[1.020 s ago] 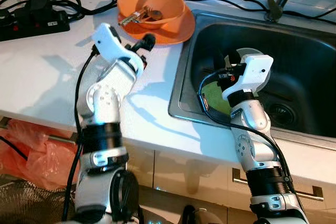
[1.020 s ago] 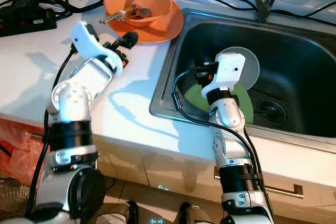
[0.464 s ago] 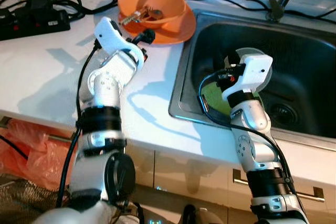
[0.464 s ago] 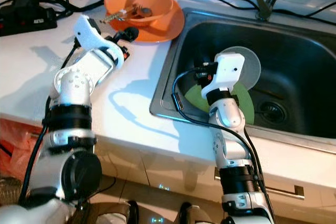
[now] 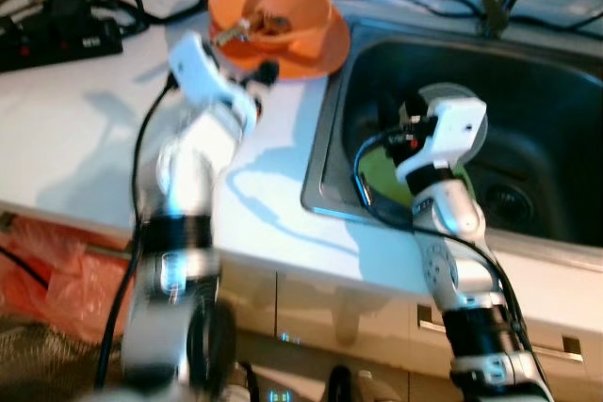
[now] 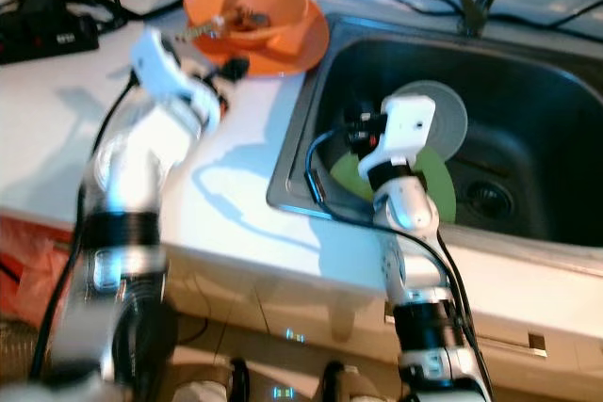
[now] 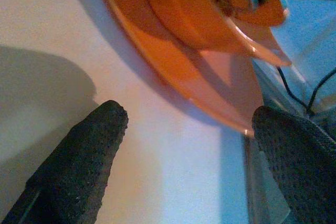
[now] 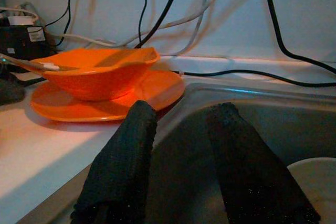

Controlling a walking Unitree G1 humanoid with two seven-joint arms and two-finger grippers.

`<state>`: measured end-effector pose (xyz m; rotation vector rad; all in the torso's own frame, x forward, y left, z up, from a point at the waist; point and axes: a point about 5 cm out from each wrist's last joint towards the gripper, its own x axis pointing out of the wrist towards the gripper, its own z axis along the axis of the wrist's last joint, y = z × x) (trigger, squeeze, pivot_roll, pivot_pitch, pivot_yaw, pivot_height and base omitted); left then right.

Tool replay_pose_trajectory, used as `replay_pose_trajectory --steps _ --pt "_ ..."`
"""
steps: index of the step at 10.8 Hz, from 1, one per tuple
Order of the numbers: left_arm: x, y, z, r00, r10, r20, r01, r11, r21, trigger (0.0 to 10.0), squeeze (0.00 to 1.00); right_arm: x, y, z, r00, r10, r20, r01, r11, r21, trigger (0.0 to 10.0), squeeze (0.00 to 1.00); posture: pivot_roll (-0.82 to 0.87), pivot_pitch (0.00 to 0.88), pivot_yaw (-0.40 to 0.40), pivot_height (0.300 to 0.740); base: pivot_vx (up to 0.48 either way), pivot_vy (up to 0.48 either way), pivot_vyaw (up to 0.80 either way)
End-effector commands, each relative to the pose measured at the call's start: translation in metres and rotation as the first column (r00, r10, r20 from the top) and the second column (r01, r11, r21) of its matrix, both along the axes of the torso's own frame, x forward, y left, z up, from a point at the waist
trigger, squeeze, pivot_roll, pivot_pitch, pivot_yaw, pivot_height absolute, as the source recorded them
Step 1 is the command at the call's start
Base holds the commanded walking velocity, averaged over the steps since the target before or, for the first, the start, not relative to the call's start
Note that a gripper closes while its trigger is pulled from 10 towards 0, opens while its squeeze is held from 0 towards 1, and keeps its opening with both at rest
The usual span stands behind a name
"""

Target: Kitchen organization

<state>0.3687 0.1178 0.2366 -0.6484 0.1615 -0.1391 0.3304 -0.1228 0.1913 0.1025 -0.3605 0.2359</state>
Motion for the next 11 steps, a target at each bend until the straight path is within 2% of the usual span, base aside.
replay_pose_trajectory --steps 1,2,3,4,5,6,7,8,10,11 --pt "-0.006 0.001 -0.017 0.997 0.005 -0.075 -0.002 0.999 0.044 10.0 0.00 -0.002 -0.003 -0.014 0.998 -0.007 -0.056 0.007 1.000 -0.004 10.0 0.00 0.11 0.197 -0.019 0.740 0.000 0.000 0.00" --pt "-0.015 0.005 -0.025 0.996 0.030 -0.087 -0.025 0.998 0.064 10.0 0.00 -0.002 0.000 -0.016 0.998 0.002 -0.061 -0.003 1.000 -0.001 10.0 0.00 0.12 0.199 -0.023 0.740 0.000 0.000 0.00" --pt "-0.020 0.008 -0.025 0.998 0.048 -0.051 -0.038 0.983 0.182 10.0 0.00 -0.001 0.001 -0.017 0.998 0.010 -0.066 -0.010 1.000 0.002 10.0 0.00 0.13 0.198 -0.024 0.740 0.000 0.000 0.00" --pt "-0.025 0.010 -0.018 0.996 0.047 0.070 -0.073 0.891 0.448 10.0 0.00 0.000 0.003 -0.017 0.997 0.017 -0.070 -0.017 1.000 0.002 10.0 0.00 0.14 0.195 -0.025 0.740 0.000 0.000 0.00" --pt "-0.029 0.007 -0.010 0.988 0.024 0.150 -0.103 0.832 0.545 10.0 0.00 0.001 0.003 -0.016 0.997 0.017 -0.069 -0.017 1.000 0.003 10.0 0.00 0.13 0.193 -0.023 0.740 0.000 0.000 0.00" --pt "-0.031 0.005 0.001 0.970 -0.013 0.242 -0.156 0.729 0.667 10.0 0.00 0.001 0.003 -0.016 0.998 0.014 -0.067 -0.014 1.000 0.005 10.0 0.00 0.13 0.191 -0.021 0.740 0.000 0.000 0.00" --pt "-0.031 0.004 0.005 0.960 -0.032 0.279 -0.186 0.673 0.716 10.0 0.00 0.001 0.003 -0.016 0.998 0.012 -0.067 -0.011 1.000 0.007 10.0 0.00 0.14 0.189 -0.021 0.740 0.000 0.000 0.00" --pt "-0.032 0.000 0.018 0.919 -0.128 0.373 -0.251 0.538 0.805 10.0 0.00 0.002 0.003 -0.016 0.998 0.011 -0.067 -0.010 1.000 0.008 10.0 0.00 0.14 0.189 -0.017 0.740 0.000 0.000 0.00" --pt "-0.033 -0.009 0.029 0.851 -0.310 0.425 -0.316 0.344 0.884 10.0 0.00 0.002 0.003 -0.016 0.998 0.008 -0.068 -0.007 1.000 0.014 10.0 0.00 0.14 0.189 -0.012 0.740 0.000 0.000 0.00" --pt "-0.033 -0.015 0.035 0.787 -0.468 0.403 -0.366 0.171 0.915 10.0 0.00 0.003 0.000 -0.018 0.997 -0.004 -0.081 0.007 0.999 0.042 10.0 0.00 0.14 0.189 -0.007 0.740 0.000 0.000 0.00"
